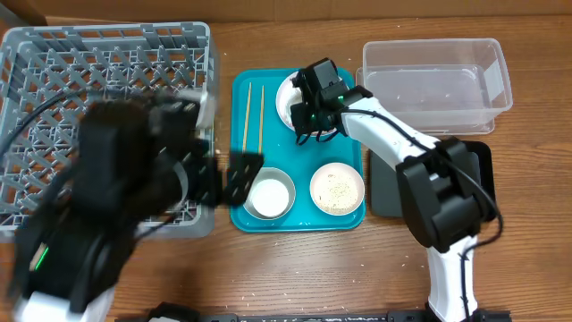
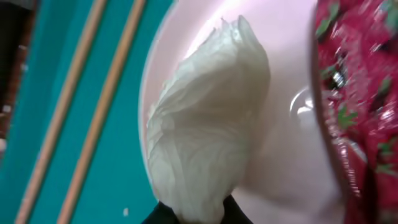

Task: Sort waste into correct bins and load items into the dishwasher
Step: 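Grasp the white tissue with the right gripper and drop it in the clear bin, then grasp the red wrapper with the right gripper and drop it in the clear bin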

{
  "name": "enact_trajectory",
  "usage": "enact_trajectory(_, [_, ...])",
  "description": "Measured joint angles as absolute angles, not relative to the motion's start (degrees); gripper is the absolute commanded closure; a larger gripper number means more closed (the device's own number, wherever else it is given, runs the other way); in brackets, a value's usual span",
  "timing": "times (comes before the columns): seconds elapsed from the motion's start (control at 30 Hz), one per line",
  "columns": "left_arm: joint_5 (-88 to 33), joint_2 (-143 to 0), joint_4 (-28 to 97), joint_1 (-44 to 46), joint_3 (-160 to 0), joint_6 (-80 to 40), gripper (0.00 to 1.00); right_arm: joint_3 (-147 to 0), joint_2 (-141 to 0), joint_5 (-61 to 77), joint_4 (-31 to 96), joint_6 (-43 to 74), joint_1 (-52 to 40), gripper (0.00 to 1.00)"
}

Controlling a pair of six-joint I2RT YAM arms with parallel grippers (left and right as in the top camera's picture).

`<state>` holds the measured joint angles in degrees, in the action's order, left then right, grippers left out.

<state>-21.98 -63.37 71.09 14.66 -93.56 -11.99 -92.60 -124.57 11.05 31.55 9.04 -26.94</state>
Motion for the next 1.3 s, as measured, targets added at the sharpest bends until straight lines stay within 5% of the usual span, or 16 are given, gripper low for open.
enact_trajectory(0.37, [-19.9,-53.4,73.6,14.7,-94.3,-10.1,0.00,-94.7,-101.4,2.2,41.8,11.3,-14.2,0.92])
enact_trajectory(0.47, [-19.7,-53.7,73.8,14.7,-94.3,-10.1,0.00,-93.4,-104.1,0.3,44.3,12.5,-10.3,0.46])
enact_trajectory(0.53, [-19.6,-53.9,73.8,14.7,-94.3,-10.1,0.00,-92.3,-106.6,-0.4,46.4,12.9,-9.2,0.39])
enact_trajectory(1.0, [-19.4,-54.4,73.8,14.7,-94.3,-10.1,0.00,-93.5,-104.4,8.4,40.9,5.5,-18.9,0.42])
enact_trajectory(1.3, [-19.4,-54.4,73.8,14.7,-94.3,-10.1,0.00,-93.3,-113.9,-4.6,31.3,2.5,-26.2,0.43])
